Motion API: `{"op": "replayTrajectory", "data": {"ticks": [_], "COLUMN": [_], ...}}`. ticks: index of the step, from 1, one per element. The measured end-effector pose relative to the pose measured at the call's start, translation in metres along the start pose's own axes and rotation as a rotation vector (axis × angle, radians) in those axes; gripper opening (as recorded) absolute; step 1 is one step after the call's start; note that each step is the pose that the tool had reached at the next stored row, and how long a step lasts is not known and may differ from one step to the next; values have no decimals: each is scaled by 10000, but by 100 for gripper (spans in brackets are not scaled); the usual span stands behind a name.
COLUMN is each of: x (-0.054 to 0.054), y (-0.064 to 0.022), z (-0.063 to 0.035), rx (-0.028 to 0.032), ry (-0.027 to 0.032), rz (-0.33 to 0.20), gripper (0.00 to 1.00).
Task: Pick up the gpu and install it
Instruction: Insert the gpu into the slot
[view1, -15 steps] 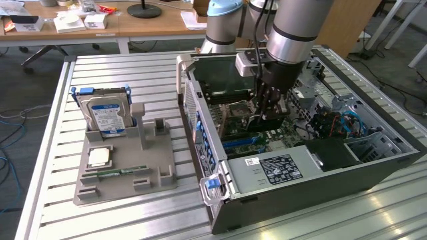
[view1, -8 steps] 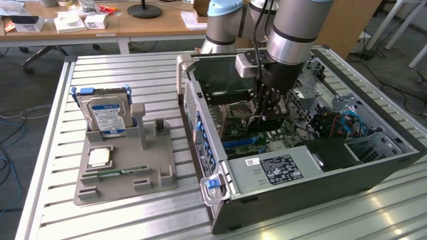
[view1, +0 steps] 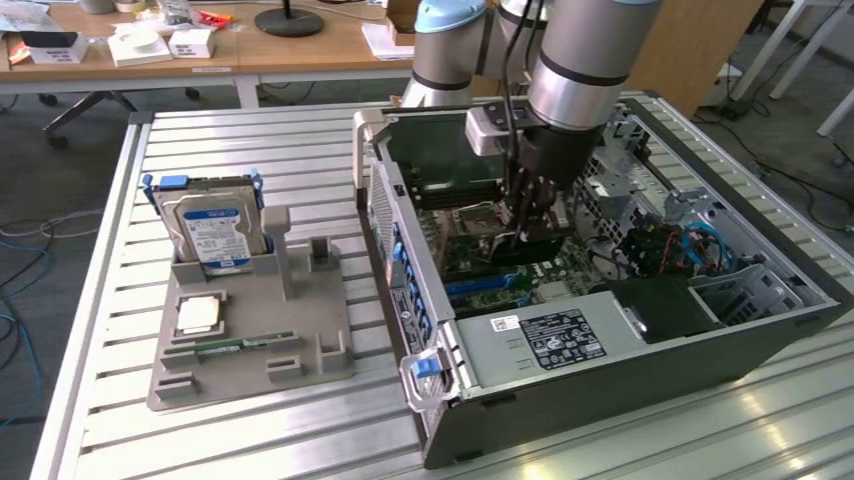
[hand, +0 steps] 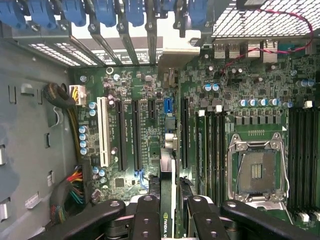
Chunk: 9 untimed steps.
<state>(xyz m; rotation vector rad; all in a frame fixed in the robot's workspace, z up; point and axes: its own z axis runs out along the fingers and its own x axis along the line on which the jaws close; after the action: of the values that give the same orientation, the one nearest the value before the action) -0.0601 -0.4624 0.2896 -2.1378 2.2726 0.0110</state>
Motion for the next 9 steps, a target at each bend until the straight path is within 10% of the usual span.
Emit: {"op": "replayTrajectory", "data": {"ticks": [9], "x": [3], "y": [39], "z": [-1], "rx": [0], "ry": [2], "rz": [0], "gripper": [25]}}
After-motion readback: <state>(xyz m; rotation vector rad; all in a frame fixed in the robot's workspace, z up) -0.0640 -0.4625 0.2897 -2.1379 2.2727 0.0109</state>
